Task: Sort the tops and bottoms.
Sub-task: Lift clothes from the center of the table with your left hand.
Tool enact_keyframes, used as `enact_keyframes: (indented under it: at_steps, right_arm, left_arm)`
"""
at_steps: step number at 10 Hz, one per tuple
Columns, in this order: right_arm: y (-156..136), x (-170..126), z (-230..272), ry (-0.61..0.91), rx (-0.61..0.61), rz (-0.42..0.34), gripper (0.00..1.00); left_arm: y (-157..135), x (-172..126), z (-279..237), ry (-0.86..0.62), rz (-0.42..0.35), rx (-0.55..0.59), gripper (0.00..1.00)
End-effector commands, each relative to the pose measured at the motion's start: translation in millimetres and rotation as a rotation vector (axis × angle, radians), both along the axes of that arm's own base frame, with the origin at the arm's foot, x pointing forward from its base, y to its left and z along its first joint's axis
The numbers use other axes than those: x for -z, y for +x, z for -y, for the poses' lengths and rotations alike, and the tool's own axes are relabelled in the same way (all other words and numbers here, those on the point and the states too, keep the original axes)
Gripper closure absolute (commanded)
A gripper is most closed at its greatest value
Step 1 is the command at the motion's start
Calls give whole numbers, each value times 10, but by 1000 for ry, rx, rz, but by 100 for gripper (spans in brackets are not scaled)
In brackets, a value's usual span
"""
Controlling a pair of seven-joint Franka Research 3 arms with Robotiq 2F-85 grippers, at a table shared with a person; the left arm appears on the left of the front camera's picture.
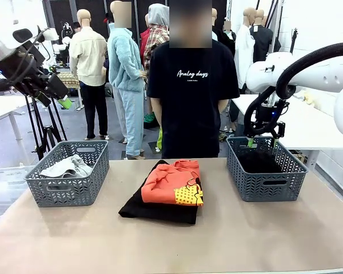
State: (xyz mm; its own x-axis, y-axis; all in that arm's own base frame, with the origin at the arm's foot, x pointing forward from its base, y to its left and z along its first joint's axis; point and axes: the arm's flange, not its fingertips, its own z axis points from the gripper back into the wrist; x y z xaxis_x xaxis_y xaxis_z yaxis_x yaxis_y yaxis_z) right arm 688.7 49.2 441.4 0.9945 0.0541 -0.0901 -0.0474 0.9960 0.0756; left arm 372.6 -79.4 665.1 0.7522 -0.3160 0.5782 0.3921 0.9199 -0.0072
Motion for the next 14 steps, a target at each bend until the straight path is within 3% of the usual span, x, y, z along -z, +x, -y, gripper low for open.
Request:
enact_keyframes:
  at_steps: [1, 3, 9, 10, 12, 13, 14]
  right_arm:
    - [-19, 10, 17, 0, -18, 17, 0]
    - [0, 0, 0, 0, 0, 0, 0]
    - [-877, -1094, -401, 37, -284, 312, 0]
    - [-978, -1166, -398, 51, -300, 344, 0]
    - [-1184, -1304, -348, 44, -324, 491, 0]
    - [-879, -1465, -498, 16, -283, 353, 0]
    - [-879, -1465, -498, 16, -283, 353, 0]
  left_arm:
    - [-9, -3, 0, -3, 4, -9, 24]
    - [-9, -3, 0, -3, 4, -9, 24]
    - [-9, -3, 0, -3, 4, -9, 24]
    - [-9, -3, 0, -3, 4, -9, 24]
    - [-9, -3, 0, -3, 4, -9, 24]
    - [-9, -3, 0, -3, 4, -9, 24]
    - [-9, -3, 0, -3, 4, -9, 24]
